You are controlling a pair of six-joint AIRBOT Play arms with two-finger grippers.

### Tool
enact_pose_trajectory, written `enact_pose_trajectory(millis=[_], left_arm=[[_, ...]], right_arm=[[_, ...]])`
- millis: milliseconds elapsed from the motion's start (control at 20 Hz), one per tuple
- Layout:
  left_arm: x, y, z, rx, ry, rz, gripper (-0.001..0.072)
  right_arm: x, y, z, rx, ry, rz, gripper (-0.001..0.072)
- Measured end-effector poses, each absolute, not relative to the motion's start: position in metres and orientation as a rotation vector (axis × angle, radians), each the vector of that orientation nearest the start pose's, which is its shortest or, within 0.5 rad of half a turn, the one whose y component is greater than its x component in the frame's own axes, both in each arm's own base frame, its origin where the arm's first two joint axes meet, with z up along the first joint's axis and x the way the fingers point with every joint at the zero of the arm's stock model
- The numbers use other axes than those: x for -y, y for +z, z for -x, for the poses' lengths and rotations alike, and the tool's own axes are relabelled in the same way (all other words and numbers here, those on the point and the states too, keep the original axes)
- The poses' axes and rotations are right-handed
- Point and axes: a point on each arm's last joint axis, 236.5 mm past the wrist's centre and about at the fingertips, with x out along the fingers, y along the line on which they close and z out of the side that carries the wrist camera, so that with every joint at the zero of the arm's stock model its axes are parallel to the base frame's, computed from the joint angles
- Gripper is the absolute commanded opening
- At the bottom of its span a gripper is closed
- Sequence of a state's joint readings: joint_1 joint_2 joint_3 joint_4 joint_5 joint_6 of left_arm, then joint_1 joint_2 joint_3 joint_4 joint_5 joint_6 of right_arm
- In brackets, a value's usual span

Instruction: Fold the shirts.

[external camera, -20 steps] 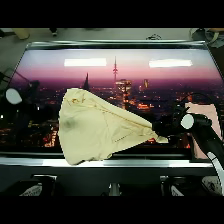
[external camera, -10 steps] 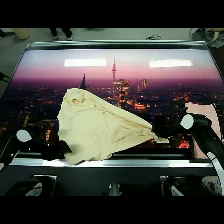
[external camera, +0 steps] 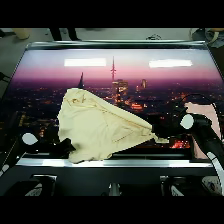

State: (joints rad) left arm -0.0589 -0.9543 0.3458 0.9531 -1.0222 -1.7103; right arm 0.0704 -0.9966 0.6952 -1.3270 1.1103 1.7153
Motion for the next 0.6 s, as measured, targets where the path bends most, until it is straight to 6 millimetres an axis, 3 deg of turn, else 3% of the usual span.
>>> enact_pose_trajectory(millis=[150,250,300,400,450,550,600], left_arm=[[0.133,-0.106,-0.191,-1.563,-0.113,0.699,0.0035],[0.137,-0.077,-0.223,-1.439,-0.204,0.64,0.0033],[0.138,-0.05,-0.243,-1.348,-0.263,0.59,0.0034],[0.131,0.029,-0.292,-1.092,-0.332,0.492,0.0033],[0.123,0.087,-0.315,-0.928,-0.348,0.439,0.0033],[0.093,0.226,-0.339,-0.564,-0.319,0.347,0.0034],[0.075,0.301,-0.335,-0.374,-0.283,0.309,0.0034]], right_arm=[[-0.07,-0.044,-0.263,-1.425,0.068,-0.306,0.0015],[-0.071,-0.026,-0.274,-1.387,0.092,-0.285,0.0015],[-0.071,-0.01,-0.284,-1.343,0.106,-0.272,0.0015],[-0.068,0.045,-0.314,-1.191,0.128,-0.232,0.0015],[-0.064,0.086,-0.331,-1.081,0.131,-0.202,0.0016],[-0.047,0.187,-0.356,-0.82,0.103,-0.128,0.0016],[-0.036,0.245,-0.358,-0.677,0.075,-0.092,0.0016]])
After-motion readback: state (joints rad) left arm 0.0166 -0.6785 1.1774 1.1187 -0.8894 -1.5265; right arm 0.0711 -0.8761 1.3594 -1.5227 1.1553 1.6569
